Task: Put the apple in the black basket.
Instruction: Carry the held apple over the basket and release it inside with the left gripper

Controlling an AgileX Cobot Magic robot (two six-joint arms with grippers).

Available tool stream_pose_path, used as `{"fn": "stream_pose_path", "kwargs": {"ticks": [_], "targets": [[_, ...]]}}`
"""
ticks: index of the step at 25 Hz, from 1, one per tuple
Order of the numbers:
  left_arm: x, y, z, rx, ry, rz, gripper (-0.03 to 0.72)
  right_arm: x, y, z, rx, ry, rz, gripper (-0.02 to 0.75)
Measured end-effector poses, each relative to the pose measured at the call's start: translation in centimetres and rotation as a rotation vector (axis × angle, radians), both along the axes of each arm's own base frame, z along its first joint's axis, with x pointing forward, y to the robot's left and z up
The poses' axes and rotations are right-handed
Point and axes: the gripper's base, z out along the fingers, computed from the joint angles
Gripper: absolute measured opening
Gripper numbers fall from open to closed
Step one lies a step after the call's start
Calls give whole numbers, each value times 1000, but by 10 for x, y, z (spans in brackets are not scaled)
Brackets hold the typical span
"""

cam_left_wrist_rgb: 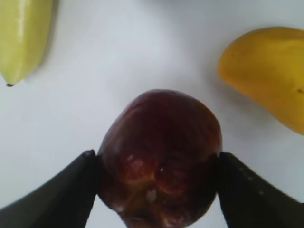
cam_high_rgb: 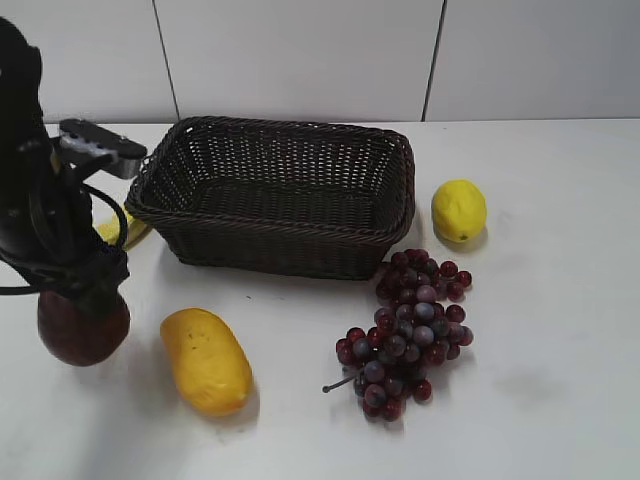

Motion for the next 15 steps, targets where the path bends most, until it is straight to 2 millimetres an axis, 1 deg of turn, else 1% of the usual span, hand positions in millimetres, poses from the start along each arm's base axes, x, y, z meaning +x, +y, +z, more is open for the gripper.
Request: {"fn": "stream_pose_path", "kwargs": {"ticks": [2,5,8,11,13,15], "targets": [[3,-1,16,0,-11,-2,561,0,0,0,0,0,0,591],[10,-5,48,-28,-54,0,561,0,0,0,0,0,0,590],[19,-10,85,-75,-136,1,561,0,0,0,0,0,0,590],[30,-17,122,-159,-261,4,561,0,0,0,0,0,0,590],[36,-23,141,-231,-344,9,561,0,0,0,0,0,0,590],[42,-29,154,-307,-415,17,561,0,0,0,0,0,0,590]]}}
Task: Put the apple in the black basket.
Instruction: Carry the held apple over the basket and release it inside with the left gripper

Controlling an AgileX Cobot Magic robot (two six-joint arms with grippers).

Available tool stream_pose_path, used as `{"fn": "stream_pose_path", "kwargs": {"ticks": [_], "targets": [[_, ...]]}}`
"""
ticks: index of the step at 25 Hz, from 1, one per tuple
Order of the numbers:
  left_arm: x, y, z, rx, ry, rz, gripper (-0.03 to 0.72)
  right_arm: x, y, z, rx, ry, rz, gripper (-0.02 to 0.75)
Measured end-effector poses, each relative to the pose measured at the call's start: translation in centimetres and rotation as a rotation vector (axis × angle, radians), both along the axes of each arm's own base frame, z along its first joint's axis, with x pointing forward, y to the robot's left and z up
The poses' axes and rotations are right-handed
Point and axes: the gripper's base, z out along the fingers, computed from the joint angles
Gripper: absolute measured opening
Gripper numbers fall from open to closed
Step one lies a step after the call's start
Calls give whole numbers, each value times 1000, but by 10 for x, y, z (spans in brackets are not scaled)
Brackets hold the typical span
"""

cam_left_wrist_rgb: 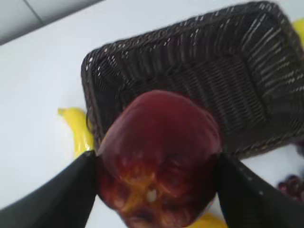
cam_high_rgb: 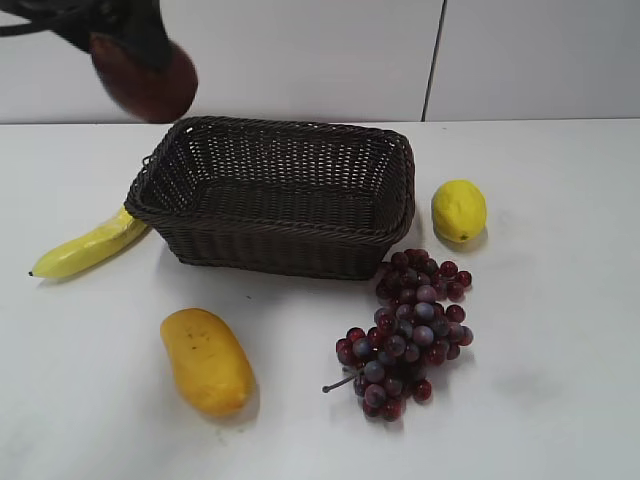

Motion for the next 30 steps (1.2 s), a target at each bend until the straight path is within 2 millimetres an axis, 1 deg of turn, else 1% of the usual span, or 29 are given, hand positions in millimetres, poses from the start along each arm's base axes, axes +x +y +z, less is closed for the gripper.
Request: {"fn": "stream_pose_path", "kwargs": {"ticks": [2,5,8,13,17,21,23,25,30], "targets": [[7,-7,1,-65,-39,5,561,0,0,0,0,0,0,591],[20,-19,-13,-110,-39,7,561,0,0,0,0,0,0,591],[32,-35,-37,-109,-9,-5,561,0,0,0,0,0,0,591],[50,-60,-89,-79,49,-23,561,0,0,0,0,0,0,591],[60,-70,-125,-40,100,-26,561,0,0,0,0,0,0,591],[67,-72,-153,9,137,-29,561,0,0,0,0,0,0,591],[69,-72,-160,20,140,-30,561,0,0,0,0,0,0,591],[71,-73,-162,18,129,-29,563,0,0,0,0,0,0,591],[75,-74,-160,-4,84,-23,645,0,0,0,0,0,0,591]]}}
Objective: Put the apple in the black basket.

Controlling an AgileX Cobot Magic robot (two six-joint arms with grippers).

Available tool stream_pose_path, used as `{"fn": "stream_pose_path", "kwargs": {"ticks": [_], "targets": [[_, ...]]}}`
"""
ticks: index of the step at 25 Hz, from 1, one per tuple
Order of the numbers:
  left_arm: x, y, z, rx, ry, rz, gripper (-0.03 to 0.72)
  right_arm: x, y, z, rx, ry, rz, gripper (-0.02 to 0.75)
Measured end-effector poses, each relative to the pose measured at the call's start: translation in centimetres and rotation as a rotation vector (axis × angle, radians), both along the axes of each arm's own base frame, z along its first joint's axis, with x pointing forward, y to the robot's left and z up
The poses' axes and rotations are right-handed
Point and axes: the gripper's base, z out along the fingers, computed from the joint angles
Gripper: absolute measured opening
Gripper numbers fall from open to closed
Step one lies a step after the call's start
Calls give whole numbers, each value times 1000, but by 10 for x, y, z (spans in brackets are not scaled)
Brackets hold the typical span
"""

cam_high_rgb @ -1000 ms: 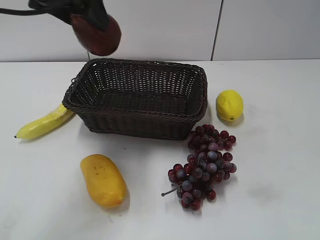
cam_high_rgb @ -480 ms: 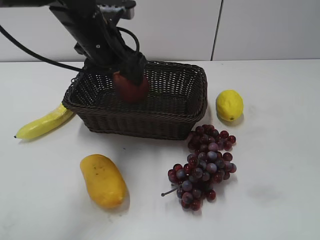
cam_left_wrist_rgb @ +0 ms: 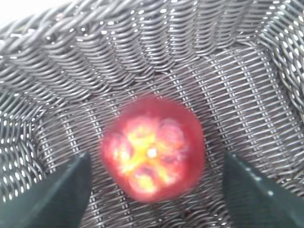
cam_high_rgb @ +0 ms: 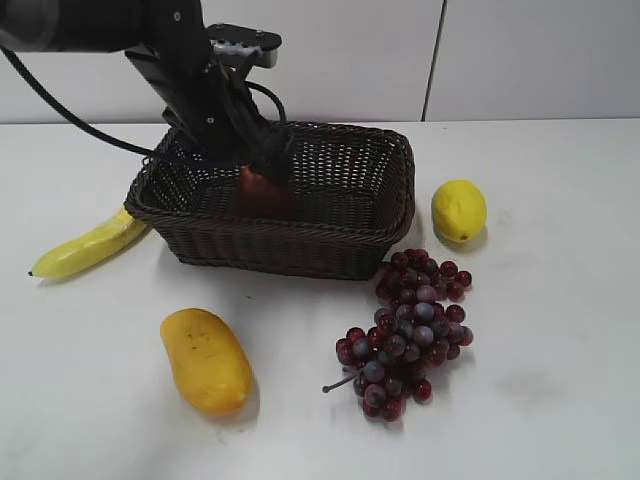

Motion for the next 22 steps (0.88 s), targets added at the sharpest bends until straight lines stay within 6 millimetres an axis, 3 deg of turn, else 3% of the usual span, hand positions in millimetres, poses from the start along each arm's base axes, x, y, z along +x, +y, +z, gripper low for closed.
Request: {"fn": "stream_pose_path", "kwargs": {"ticks": [7,10,19,22], "targets": [[-2,1,0,9,17,-3,670,0,0,0,0,0,0,591],[-6,3,11,14,30,-10,670,0,0,0,0,0,0,591],[-43,24,104,-12,-56,-35,659,0,0,0,0,0,0,591],[-57,39,125,37,-51,-42,655,0,0,0,0,0,0,591]]}}
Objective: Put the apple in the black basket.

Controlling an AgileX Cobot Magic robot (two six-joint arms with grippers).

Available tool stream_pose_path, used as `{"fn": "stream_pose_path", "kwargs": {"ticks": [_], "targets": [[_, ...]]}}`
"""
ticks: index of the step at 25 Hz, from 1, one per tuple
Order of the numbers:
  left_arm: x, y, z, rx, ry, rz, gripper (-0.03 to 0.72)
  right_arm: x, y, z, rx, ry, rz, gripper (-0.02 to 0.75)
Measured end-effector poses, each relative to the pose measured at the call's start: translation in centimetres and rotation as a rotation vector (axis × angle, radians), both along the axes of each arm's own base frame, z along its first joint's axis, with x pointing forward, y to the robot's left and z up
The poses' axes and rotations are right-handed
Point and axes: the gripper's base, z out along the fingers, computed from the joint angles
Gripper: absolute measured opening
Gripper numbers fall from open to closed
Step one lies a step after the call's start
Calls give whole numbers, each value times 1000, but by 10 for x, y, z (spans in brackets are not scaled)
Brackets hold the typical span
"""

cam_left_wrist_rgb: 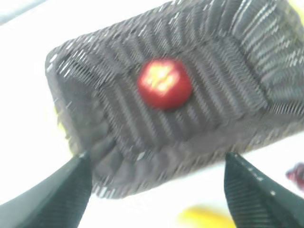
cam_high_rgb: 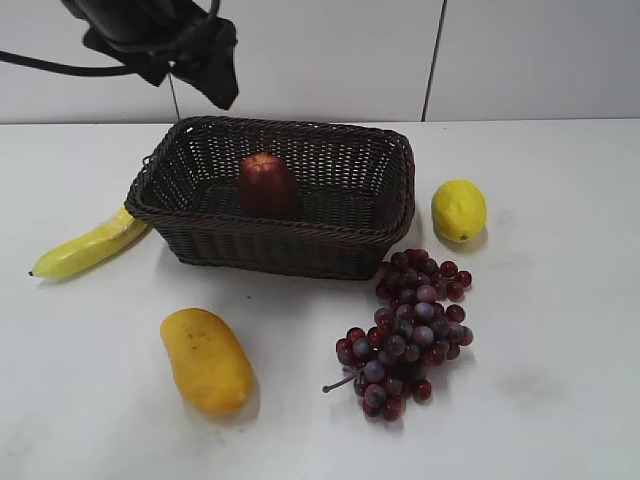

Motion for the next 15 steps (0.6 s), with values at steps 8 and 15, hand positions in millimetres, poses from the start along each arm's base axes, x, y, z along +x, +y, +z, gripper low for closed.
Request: {"fn": "stream_pose_path", "kwargs": {"ticks": [8,15], "targets": [[-4,56,16,81,101,113,639,0,0,0,0,0,0,591],[-10,111,14,83,129,257,619,0,0,0,0,0,0,591]]}}
